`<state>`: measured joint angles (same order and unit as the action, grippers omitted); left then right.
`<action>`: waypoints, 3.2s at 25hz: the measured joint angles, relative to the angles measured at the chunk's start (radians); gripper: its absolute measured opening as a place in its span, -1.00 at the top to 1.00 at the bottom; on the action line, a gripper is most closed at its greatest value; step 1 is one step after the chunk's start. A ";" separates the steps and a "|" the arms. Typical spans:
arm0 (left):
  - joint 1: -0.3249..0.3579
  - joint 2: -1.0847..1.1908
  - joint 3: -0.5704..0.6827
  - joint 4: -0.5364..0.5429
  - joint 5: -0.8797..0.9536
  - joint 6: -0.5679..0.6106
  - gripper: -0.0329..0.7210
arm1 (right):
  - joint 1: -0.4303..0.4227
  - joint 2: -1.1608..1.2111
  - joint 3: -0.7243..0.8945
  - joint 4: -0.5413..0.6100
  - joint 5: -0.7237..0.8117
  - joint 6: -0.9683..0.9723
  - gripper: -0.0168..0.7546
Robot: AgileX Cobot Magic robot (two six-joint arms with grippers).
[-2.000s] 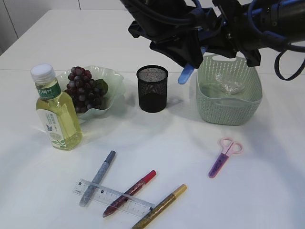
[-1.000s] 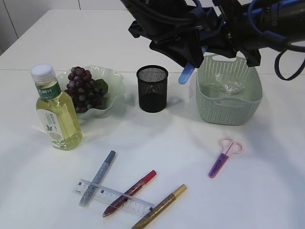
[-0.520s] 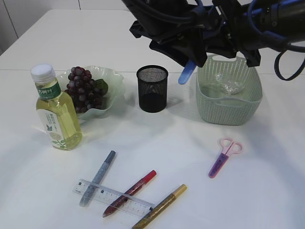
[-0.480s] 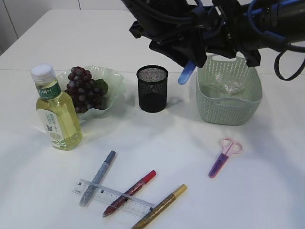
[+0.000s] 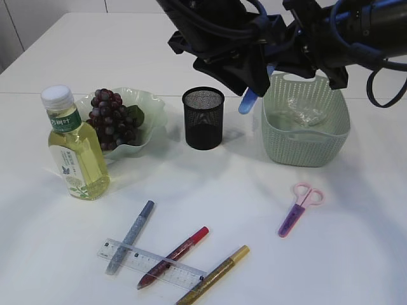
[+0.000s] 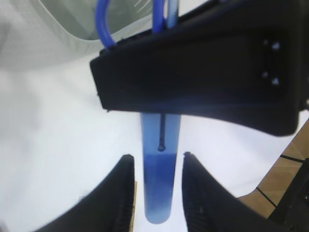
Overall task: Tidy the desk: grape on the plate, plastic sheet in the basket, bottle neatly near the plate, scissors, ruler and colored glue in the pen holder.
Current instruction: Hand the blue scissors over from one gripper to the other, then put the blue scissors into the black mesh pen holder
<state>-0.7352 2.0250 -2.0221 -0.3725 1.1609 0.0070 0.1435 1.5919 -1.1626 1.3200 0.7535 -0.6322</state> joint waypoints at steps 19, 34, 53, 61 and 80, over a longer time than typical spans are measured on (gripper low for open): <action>0.052 -0.062 -0.002 0.010 0.081 0.000 0.26 | 0.000 0.000 0.000 -0.014 0.004 -0.042 0.74; 0.052 -0.062 -0.002 0.441 0.085 -0.040 0.25 | 0.000 0.000 0.000 -0.021 0.038 -0.246 0.74; 0.052 -0.062 -0.002 0.897 0.085 -0.285 0.25 | 0.078 0.088 -0.122 0.056 -0.189 -0.724 0.74; 0.052 -0.062 -0.002 0.906 0.081 -0.335 0.25 | 0.181 0.236 -0.256 0.016 -0.364 -0.728 0.74; 0.052 -0.062 -0.002 0.941 0.036 -0.361 0.27 | 0.194 0.465 -0.503 0.074 -0.546 -0.728 0.74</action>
<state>-0.6834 1.9626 -2.0236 0.5689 1.1973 -0.3538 0.3377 2.0570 -1.6653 1.3940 0.2077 -1.3600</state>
